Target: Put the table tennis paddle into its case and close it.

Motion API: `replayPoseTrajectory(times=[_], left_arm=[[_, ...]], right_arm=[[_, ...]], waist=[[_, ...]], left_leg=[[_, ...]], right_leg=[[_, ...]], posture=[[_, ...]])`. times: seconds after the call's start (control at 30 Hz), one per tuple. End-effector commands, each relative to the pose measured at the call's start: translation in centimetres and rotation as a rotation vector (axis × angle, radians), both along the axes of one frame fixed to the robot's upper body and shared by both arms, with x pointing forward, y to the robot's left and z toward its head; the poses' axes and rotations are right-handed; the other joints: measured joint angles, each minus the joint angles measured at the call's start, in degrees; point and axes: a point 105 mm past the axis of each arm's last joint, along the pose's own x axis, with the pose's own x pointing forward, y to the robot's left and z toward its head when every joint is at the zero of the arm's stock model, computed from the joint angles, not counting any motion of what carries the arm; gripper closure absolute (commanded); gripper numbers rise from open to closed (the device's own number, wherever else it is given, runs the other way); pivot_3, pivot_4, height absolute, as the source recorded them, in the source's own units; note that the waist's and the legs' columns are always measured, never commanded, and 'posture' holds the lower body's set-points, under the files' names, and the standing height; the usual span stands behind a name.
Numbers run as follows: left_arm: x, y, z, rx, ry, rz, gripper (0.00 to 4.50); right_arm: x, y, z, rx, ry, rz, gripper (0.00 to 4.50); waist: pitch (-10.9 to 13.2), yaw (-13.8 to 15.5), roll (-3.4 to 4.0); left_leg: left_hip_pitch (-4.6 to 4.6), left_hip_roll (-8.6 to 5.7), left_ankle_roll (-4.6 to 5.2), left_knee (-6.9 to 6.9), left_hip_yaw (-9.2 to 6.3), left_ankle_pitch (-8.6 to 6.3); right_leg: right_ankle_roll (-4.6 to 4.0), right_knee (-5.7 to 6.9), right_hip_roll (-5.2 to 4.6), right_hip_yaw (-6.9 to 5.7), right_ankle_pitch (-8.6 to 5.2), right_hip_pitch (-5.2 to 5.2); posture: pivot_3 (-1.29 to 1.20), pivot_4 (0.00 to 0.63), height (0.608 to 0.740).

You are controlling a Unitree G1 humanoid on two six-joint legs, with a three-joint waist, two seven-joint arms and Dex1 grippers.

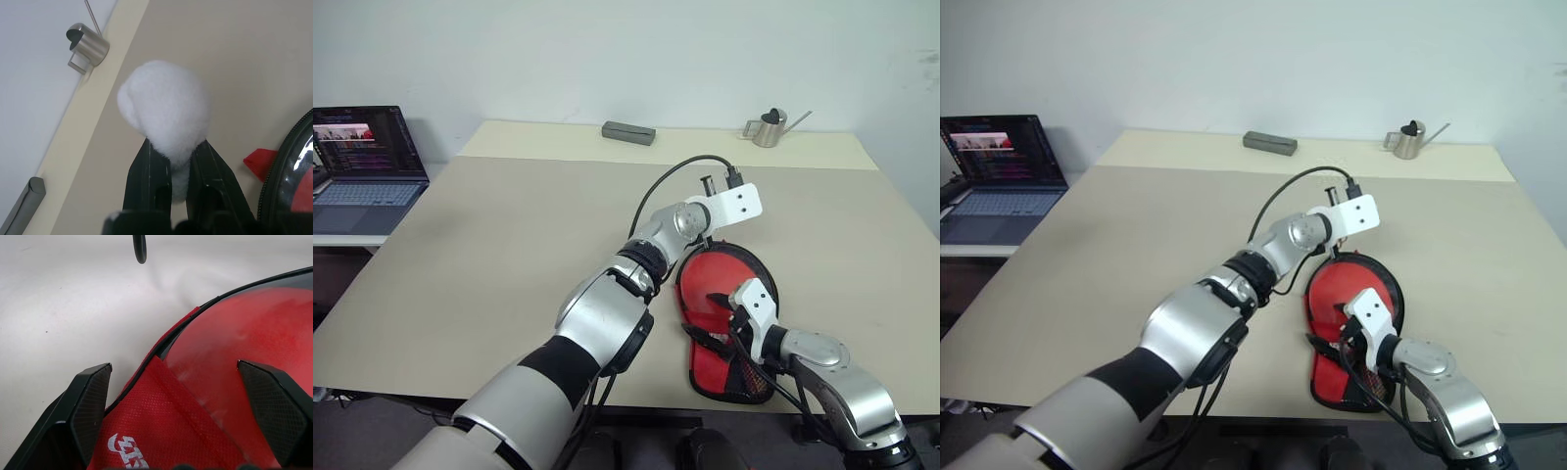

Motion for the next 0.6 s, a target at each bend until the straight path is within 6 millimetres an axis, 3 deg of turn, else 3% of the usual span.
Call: replayPoseTrajectory(times=[0.03,0.1,0.13,0.47,0.6], left_arm=[[-1.8,-3.2,1.7,-0.023,-0.011,-0.116,4.40],[-2.1,-3.5,1.5,-0.039,0.029,-0.132,4.40],[-2.3,-3.6,1.4,-0.048,0.047,-0.140,3.68],[-3.8,-4.7,0.7,-0.057,0.109,-0.261,0.16],[-5.2,-5.5,1.1,-0.077,0.149,-0.378,0.02]], right_arm=[[-1.9,0.4,-4.3,-0.026,0.214,0.019,0.00],[-1.9,0.4,-4.3,-0.026,0.213,0.020,0.00],[-1.9,0.4,-4.3,-0.027,0.213,0.021,0.00],[-1.3,0.3,-4.3,-0.030,0.206,0.029,0.00],[-0.8,0.3,-4.3,-0.031,0.201,0.039,0.00]], waist=[[0.00,-0.01,0.00],[0.00,-0.03,0.00],[-0.01,-0.04,0.00],[-0.05,-0.27,-0.02],[-0.10,-0.99,-0.04]], left_leg=[[0.00,0.00,0.00,0.00,0.00,0.00],[0.01,-0.01,0.00,0.00,0.00,0.00],[0.01,0.00,0.00,0.00,0.01,0.00],[0.04,0.00,0.00,0.00,0.03,0.00],[0.10,0.01,0.00,0.00,0.06,0.00]], right_leg=[[0.00,0.00,0.00,0.00,0.00,0.00],[0.00,0.00,0.01,0.00,0.00,0.00],[0.00,0.01,0.01,0.00,0.00,0.00],[-0.01,0.02,0.04,0.02,0.00,0.00],[-0.01,0.06,0.05,0.07,0.00,0.02]], posture=[[0.00,0.150,0.740],[0.00,0.150,0.740],[0.00,0.150,0.740],[0.00,0.150,0.740],[0.00,0.150,0.740]])
